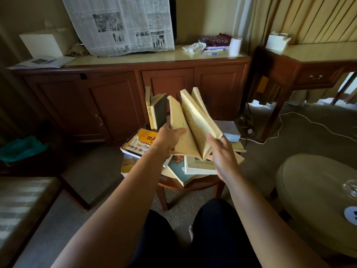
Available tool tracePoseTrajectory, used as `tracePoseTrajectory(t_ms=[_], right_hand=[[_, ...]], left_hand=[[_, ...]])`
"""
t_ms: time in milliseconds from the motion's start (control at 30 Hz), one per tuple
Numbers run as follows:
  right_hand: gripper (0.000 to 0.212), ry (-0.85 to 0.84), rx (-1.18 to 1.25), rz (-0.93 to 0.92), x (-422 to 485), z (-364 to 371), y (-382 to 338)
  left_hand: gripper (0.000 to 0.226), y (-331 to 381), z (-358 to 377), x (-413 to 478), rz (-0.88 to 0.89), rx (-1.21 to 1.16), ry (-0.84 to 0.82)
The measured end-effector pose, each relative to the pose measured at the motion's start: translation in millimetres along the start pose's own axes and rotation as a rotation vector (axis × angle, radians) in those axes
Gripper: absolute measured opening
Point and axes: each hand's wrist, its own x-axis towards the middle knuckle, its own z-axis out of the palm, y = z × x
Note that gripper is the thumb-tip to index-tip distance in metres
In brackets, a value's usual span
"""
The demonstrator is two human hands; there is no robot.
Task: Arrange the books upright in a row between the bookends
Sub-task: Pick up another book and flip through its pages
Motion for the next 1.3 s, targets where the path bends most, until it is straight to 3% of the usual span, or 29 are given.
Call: tracePoseTrajectory(t_ms=[133,333,533,733,833,967,1067,1300], right_hand=[[0.035,-0.096,-0.155,-0.084,-9,3,-3],[0.056,-0.219,-0.213,-0.261,-11,2,-9],[0.051,-0.176,-0.114,-0.257,-7,-1,-11],[0.018,-0.145,-0.005,-0.183,3,-1,-7],[0.017,-0.146,0.061,-0.127,8,0,0],[0.026,-0.022,-0.07,-0.105,10,-4,10],[0.033,0.094,0.09,-0.033,14,-15,14],[0.047,-0.005,-0.181,-0.188,14,-30,23]], left_hand=[[0.034,12,24,-16,0.055,-0.075,0.016],[0.061,9,34,-26,0.061,-0.231,-0.007],[0.05,-1,28,-31,0.094,-0.385,-0.108],[0.035,4,23,-34,0.059,-0.405,-0.107],[0.03,4,21,-35,0.045,-0.361,-0.085],[0.028,1,16,-31,0.068,-0.283,-0.055],[0.027,1,9,-32,0.053,-0.26,-0.027],[0.017,6,7,-30,0.054,-0.105,0.007]])
